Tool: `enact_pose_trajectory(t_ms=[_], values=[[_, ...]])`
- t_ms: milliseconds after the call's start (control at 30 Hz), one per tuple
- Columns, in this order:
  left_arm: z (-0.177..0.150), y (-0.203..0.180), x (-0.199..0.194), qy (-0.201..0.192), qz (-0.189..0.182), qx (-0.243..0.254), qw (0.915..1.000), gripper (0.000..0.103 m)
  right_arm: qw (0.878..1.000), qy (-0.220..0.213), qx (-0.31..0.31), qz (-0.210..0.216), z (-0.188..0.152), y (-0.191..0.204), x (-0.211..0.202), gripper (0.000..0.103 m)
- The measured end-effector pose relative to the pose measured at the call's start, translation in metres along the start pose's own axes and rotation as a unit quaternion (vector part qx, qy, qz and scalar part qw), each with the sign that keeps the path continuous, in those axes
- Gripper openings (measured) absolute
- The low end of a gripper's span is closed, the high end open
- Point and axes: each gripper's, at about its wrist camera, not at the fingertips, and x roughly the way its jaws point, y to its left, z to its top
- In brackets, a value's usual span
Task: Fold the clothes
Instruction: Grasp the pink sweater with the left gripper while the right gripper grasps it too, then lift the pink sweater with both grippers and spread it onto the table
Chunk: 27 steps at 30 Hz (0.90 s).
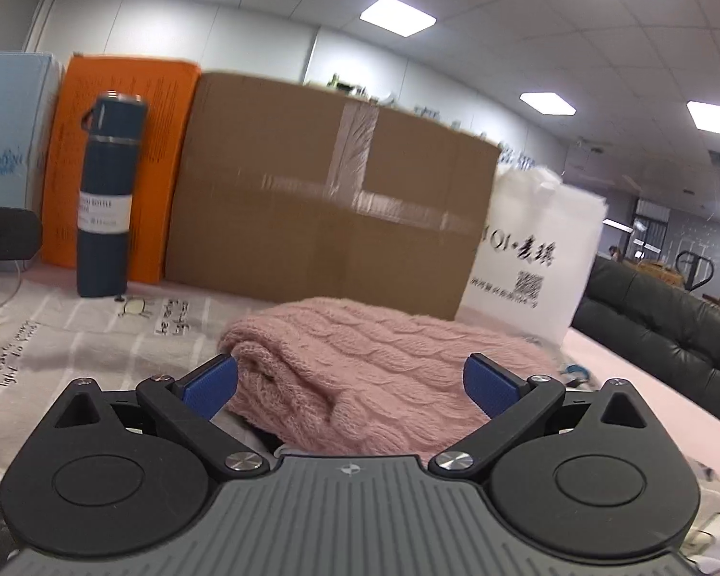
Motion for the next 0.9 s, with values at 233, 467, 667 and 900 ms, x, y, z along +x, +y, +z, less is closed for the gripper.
enact_pose_trajectory(t_ms=[233,467,667,900], values=[[-0.007,-0.010,0.037,0.013,-0.006,0.030,0.9995,0.097,0.996,0.038,0.075,0.007,-0.007,-0.014,0.028,0.050],[-0.023,-0.045,0.086,0.077,-0.056,0.081,0.9922,0.088,0.980,-0.016,0.200,0.006,-0.010,-0.058,0.007,0.022],[-0.032,-0.083,0.125,0.135,-0.091,0.143,0.9763,0.073,0.964,-0.046,0.263,-0.005,-0.017,-0.081,-0.003,0.021],[-0.042,-0.104,0.125,0.140,-0.124,0.176,0.9664,0.013,0.963,-0.046,0.264,0.005,-0.021,-0.080,-0.003,0.021]])
